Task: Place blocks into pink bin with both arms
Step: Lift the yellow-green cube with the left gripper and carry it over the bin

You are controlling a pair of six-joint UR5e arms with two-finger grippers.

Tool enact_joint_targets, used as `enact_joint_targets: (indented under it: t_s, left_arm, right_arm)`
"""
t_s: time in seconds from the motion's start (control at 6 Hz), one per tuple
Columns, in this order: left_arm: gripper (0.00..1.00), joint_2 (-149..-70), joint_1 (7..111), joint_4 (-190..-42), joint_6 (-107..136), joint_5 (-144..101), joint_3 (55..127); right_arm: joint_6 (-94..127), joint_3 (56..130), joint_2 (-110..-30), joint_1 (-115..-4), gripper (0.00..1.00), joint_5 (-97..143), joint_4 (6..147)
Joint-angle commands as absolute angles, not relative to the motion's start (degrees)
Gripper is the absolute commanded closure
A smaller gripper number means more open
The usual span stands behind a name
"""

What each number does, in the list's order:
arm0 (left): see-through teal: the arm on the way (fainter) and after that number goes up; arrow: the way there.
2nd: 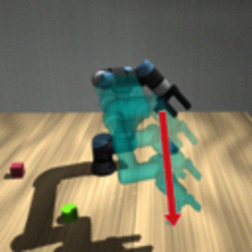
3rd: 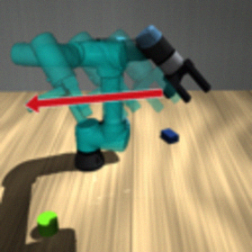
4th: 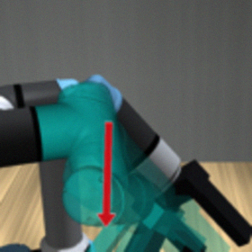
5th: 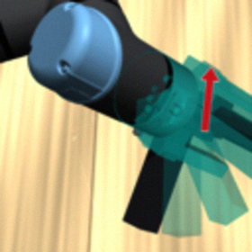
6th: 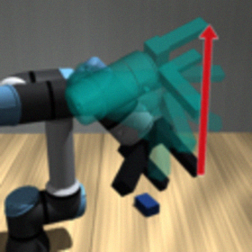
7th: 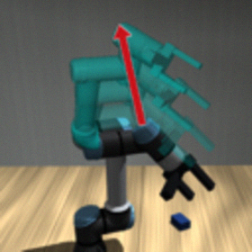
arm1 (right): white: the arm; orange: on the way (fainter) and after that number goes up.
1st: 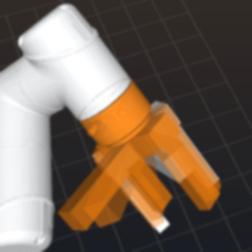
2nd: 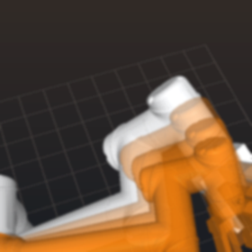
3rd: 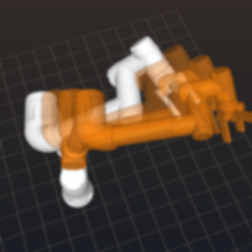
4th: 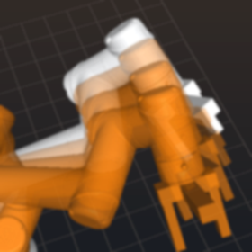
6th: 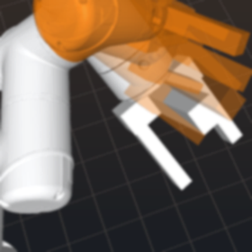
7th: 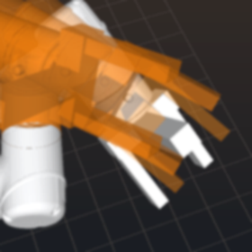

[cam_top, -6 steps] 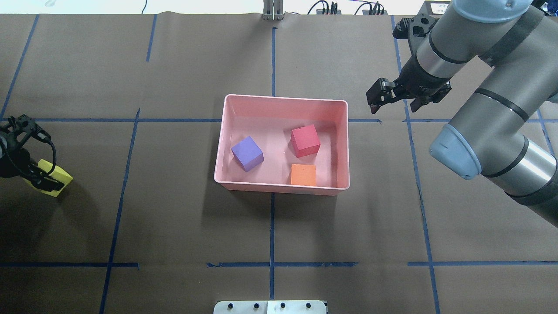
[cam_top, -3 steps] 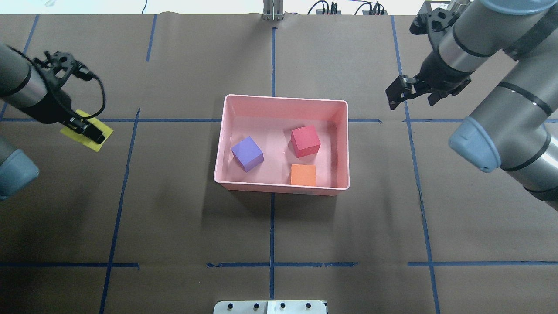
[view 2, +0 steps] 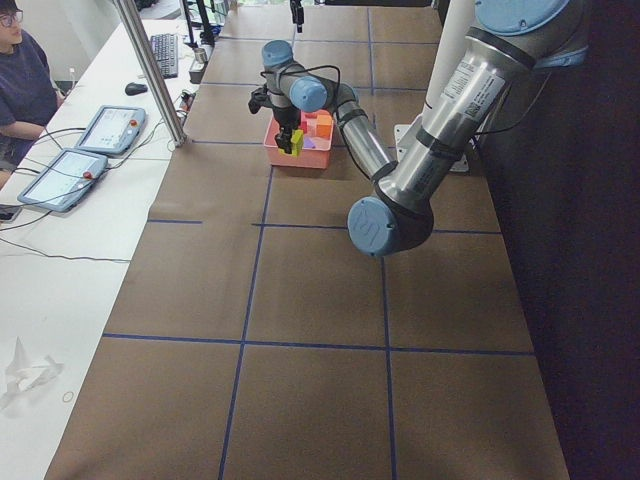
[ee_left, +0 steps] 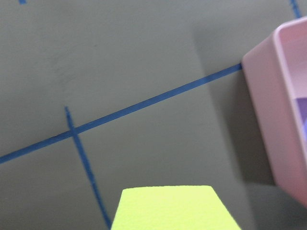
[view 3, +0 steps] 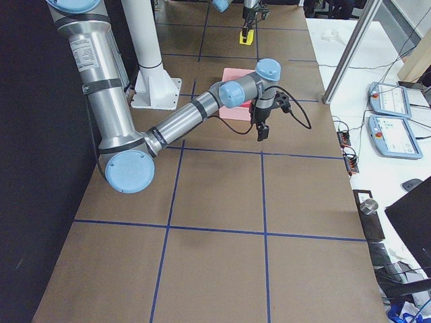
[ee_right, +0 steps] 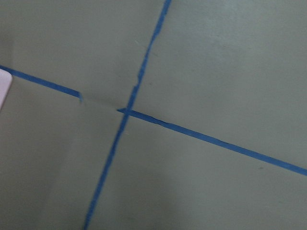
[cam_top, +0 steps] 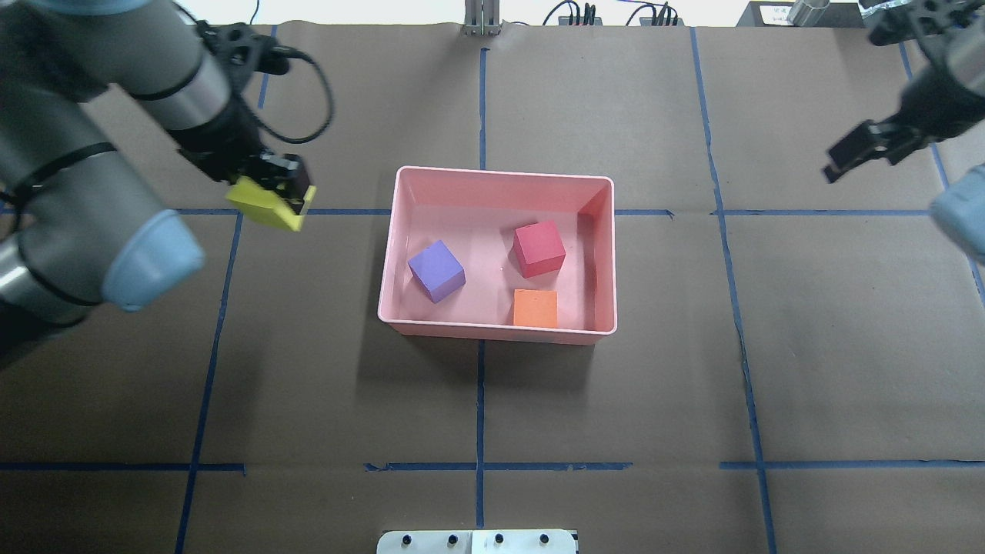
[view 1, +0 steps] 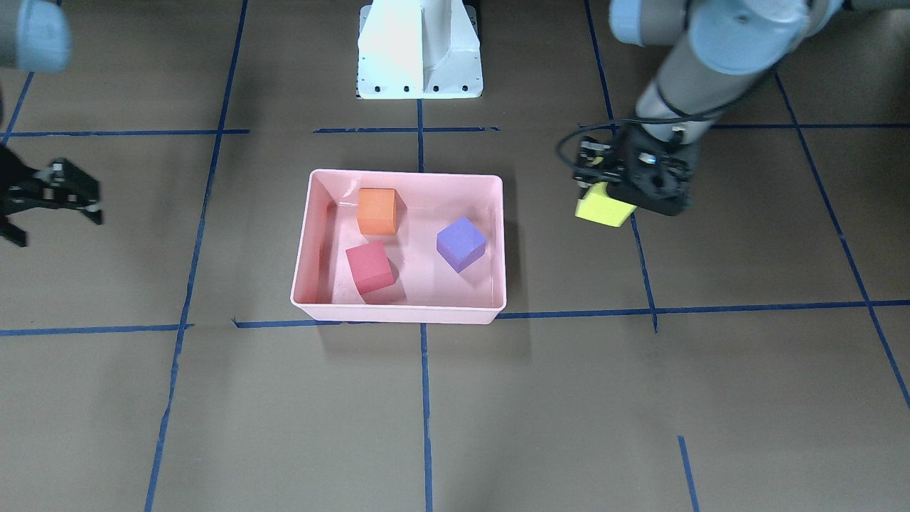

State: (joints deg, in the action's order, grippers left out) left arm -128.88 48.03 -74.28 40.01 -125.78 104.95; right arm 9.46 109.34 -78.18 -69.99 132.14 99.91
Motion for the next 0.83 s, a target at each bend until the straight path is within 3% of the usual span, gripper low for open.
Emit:
enact_joint_targets:
  t_s: [0.0,0.17,0.33,0.67]
  left_arm:
    - [0.40,-143.72,39.77,-72.68,53.47,-118.86,94.28]
    - [0.26,-147.36,37.90,-72.95,55.27,-117.18,89.87]
    - [0.00,-146.96,37.88,-73.12,54.59,-117.07,90.09]
    - [0.00,-145.13,38.32,-72.60,51.45,-117.24,92.79]
  right_arm:
    - [-8.19,109.25,-87.06,-78.28,0.00,132.89,99.76]
    - [-11.48,109.16,-88.67,-80.31,0.00,132.98,99.76]
    - [-11.60,109.16,-88.86,-80.33,0.00,132.89,99.76]
    - [-12.39,109.42,-90.96,-81.64,0.00,132.89,99.58]
